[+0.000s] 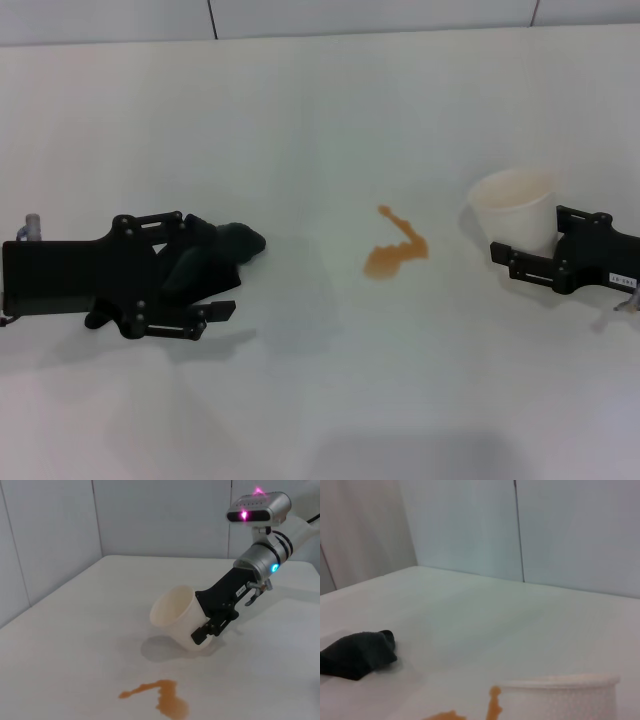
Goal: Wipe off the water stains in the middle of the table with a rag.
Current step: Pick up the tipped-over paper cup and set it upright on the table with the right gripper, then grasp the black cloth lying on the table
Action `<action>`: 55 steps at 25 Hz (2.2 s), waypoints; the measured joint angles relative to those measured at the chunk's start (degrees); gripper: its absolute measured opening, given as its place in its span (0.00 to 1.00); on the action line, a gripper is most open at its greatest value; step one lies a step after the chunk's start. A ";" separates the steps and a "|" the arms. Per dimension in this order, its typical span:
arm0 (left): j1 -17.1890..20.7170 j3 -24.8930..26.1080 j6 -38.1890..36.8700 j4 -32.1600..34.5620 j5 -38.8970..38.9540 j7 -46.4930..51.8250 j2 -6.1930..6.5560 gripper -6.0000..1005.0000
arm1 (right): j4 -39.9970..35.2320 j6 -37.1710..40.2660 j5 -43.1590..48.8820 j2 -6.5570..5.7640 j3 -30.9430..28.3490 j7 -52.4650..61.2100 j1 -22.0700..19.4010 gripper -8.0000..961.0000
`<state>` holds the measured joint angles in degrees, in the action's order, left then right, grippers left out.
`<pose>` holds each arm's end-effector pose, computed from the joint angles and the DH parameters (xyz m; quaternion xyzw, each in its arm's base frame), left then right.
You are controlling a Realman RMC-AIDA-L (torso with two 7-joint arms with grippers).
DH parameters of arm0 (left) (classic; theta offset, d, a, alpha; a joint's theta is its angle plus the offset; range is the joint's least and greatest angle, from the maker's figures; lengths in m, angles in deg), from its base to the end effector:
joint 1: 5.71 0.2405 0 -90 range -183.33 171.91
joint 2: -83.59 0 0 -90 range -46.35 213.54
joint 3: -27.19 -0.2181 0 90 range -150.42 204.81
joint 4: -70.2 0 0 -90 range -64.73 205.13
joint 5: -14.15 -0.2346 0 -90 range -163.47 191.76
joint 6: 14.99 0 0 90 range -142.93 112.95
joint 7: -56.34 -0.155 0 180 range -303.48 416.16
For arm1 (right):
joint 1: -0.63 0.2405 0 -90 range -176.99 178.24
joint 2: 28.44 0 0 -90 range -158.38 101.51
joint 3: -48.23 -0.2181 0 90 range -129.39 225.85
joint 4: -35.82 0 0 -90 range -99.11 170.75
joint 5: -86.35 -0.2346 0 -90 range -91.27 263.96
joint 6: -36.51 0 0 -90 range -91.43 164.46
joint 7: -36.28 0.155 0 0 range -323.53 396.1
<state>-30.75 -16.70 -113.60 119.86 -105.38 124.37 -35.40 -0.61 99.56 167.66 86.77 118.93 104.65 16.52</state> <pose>-0.2482 0.3079 0.0305 -0.9794 -0.0597 -0.1675 0.0958 0.3029 0.3273 -0.0091 -0.9052 0.2471 0.1984 0.2833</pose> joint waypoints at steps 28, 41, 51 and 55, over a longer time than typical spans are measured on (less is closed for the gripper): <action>0.00 -0.07 -0.26 0.00 0.00 0.07 0.00 0.86 | 0.29 1.97 0.18 -0.25 0.21 0.89 -1.77 0.85; -0.01 0.03 -0.37 0.02 0.06 0.19 0.00 0.86 | -1.35 2.81 0.79 -0.61 0.06 2.19 -3.99 0.90; 0.15 0.16 -0.36 0.00 0.20 0.06 0.00 0.86 | -5.72 6.48 1.02 -0.62 -1.57 3.03 -9.26 0.90; 0.17 0.15 -0.35 0.00 0.47 0.04 0.00 0.86 | -7.85 8.76 1.46 -0.38 -1.57 3.10 -11.60 0.90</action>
<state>-30.58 -16.55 -113.94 119.86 -104.91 124.41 -35.40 -8.46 108.32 169.12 86.39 117.36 107.75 4.92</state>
